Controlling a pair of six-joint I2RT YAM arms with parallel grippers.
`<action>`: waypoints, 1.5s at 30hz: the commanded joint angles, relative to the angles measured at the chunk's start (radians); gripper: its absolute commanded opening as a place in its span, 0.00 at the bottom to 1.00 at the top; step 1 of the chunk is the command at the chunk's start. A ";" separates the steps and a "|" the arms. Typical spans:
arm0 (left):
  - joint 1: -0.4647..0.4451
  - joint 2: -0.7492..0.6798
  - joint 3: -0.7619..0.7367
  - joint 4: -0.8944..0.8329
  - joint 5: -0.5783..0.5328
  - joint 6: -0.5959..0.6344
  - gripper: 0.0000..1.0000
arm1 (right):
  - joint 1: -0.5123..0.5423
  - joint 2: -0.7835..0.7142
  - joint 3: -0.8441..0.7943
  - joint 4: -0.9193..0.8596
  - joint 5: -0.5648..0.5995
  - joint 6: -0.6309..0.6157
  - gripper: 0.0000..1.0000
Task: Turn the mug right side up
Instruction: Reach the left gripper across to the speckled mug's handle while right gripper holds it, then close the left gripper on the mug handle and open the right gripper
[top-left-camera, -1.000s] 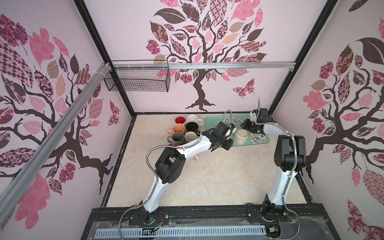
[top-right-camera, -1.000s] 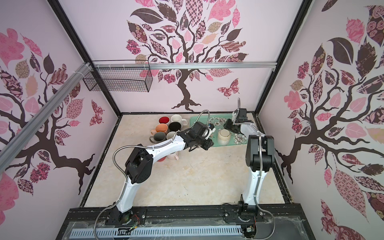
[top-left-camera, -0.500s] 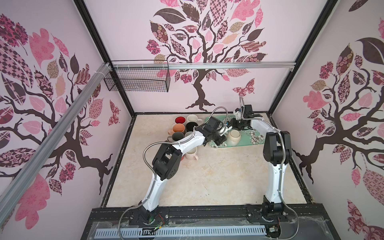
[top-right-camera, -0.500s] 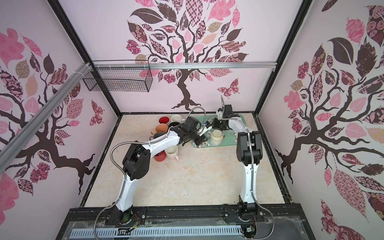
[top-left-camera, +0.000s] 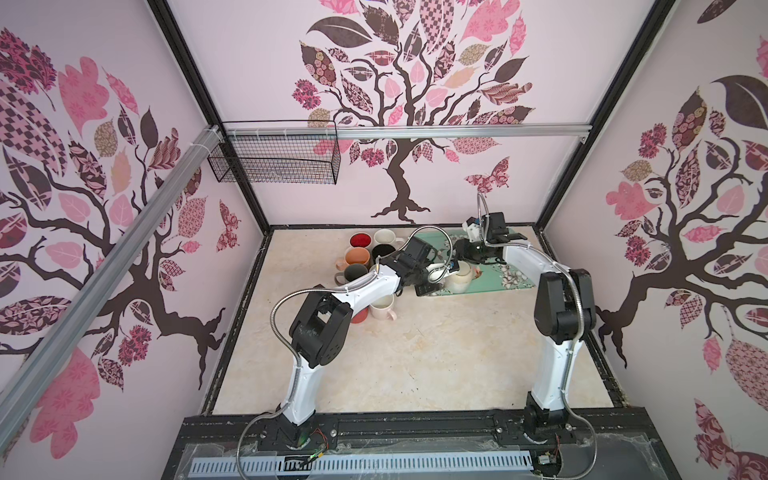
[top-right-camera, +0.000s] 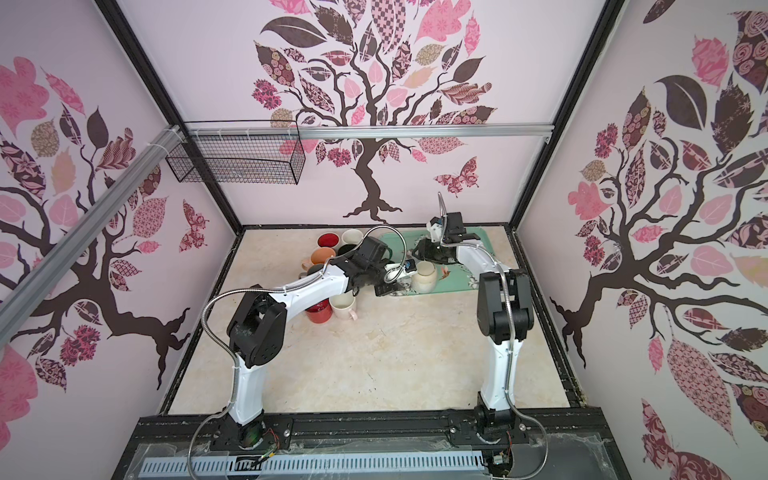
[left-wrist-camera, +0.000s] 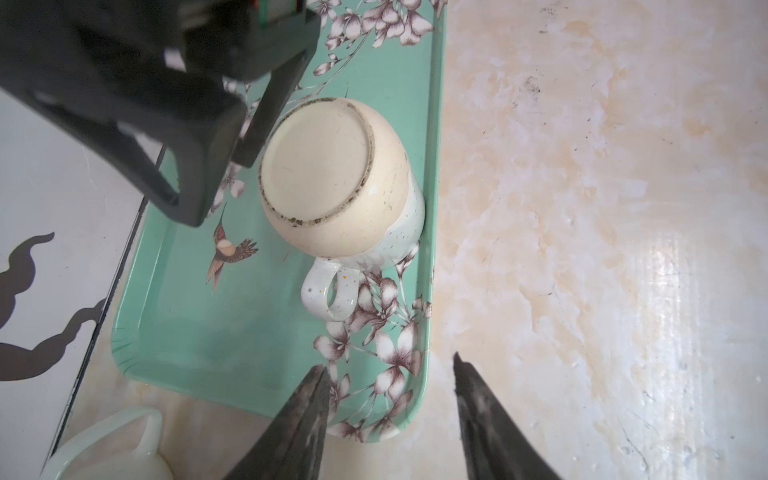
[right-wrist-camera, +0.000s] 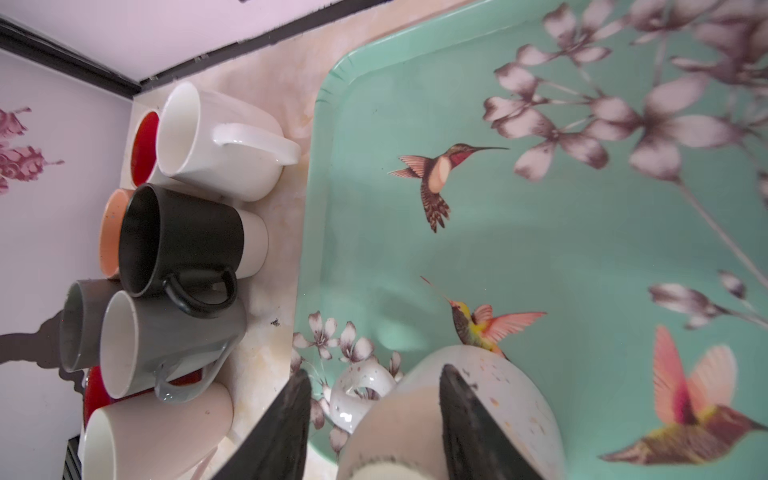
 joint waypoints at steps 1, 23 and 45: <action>0.040 0.055 0.065 -0.025 0.046 0.030 0.58 | -0.043 -0.148 -0.118 0.153 0.007 0.089 0.53; 0.071 0.403 0.560 -0.239 0.225 -0.029 0.54 | -0.068 -0.405 -0.538 0.398 0.062 0.162 0.54; 0.056 0.475 0.636 -0.263 0.210 -0.017 0.43 | -0.039 -0.420 -0.593 0.386 0.071 0.142 0.53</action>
